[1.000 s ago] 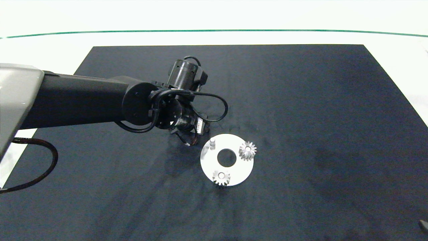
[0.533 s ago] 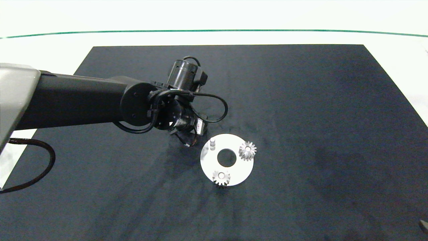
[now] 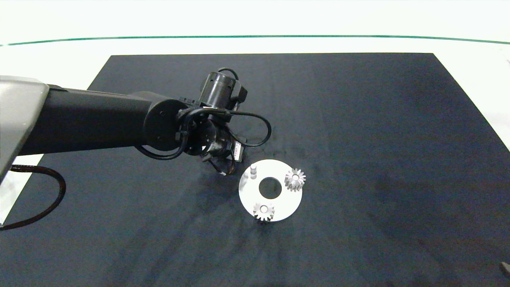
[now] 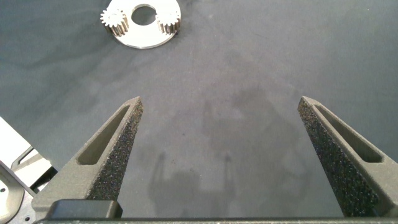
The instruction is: Install three planetary gears onto the carrier pins
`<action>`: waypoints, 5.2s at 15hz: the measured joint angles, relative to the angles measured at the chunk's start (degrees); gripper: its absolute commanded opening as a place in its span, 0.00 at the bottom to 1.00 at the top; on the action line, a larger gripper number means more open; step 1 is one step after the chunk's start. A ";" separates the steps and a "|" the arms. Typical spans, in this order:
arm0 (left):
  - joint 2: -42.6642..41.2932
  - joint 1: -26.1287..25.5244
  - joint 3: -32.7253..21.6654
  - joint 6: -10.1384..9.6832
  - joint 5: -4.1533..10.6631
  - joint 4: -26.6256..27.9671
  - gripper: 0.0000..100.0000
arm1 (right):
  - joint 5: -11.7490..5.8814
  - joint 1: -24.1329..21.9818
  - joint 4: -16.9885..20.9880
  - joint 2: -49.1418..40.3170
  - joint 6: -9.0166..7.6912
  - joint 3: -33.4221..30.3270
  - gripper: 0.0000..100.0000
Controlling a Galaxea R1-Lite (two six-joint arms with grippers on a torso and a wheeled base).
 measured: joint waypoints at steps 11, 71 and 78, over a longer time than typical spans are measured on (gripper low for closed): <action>0.04 -0.11 0.09 -0.20 -0.02 -0.02 0.35 | 0.00 0.00 0.04 0.04 0.02 0.09 1.00; -4.83 -0.39 10.12 -2.51 0.85 -5.12 0.77 | 0.10 0.00 0.15 -0.24 -0.50 0.68 1.00; -4.82 -0.52 11.72 -2.49 0.80 -5.86 0.63 | 0.21 0.02 0.06 -0.18 -0.50 0.72 1.00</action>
